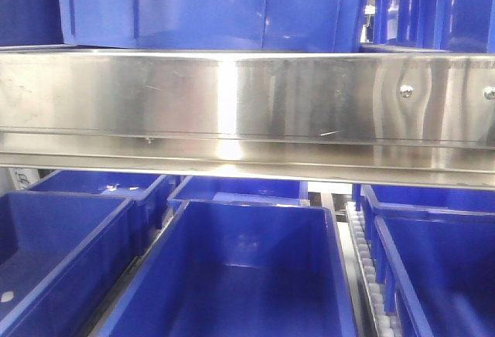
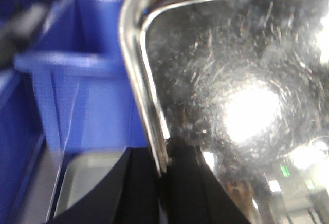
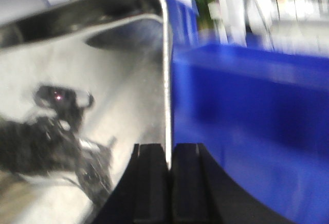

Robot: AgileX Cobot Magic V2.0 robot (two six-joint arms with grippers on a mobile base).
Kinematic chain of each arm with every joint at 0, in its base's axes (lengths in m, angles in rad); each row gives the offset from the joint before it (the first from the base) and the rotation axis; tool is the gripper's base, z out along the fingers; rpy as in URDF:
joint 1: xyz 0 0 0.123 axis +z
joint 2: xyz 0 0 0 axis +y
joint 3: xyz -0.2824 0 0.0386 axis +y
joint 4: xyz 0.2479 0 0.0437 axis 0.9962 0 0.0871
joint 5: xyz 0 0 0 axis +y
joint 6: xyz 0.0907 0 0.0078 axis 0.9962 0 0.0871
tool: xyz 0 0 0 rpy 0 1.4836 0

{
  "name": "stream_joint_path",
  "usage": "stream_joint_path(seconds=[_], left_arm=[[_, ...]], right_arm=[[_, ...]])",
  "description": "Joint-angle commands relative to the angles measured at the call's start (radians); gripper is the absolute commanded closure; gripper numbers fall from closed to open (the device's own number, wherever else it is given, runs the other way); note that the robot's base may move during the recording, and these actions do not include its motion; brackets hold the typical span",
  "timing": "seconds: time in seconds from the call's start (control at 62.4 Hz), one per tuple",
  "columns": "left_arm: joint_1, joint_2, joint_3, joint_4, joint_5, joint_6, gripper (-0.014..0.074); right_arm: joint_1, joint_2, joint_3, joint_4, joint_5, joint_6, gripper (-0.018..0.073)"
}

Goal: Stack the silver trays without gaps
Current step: 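Lower the held tray onto the tray on the shelf, then open both grippers and lift them off the stacked trays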

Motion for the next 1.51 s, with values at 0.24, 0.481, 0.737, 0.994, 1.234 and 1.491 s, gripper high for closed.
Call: stream_joint_path(seconds=[0.24, 0.481, 0.737, 0.994, 1.234, 1.491], left_arm=[[-0.009, 0.147, -0.006, 0.022, 0.06, -0.01, 0.0605], [0.043, 0.199, -0.006, 0.022, 0.073, -0.028, 0.0605], [0.063, 0.238, -0.006, 0.017, 0.118, -0.028, 0.0596], [0.063, 0.247, -0.006, 0.021, 0.129, -0.028, 0.0471], [0.063, 0.247, -0.006, 0.057, 0.135, -0.024, 0.0288], [0.063, 0.247, -0.006, 0.076, 0.158, -0.024, 0.0279]], right_arm=[[0.082, 0.04, 0.14, 0.071, 0.113, 0.004, 0.0639], [0.089, 0.118, 0.14, 0.071, 0.124, 0.004, 0.0639], [0.089, 0.185, 0.14, 0.071, 0.071, 0.004, 0.0636], [0.087, 0.193, 0.13, 0.073, 0.039, 0.004, 0.0598], [0.087, 0.202, 0.106, 0.073, 0.066, 0.004, 0.0305], [0.085, 0.199, 0.106, 0.073, 0.105, 0.004, 0.0399]])
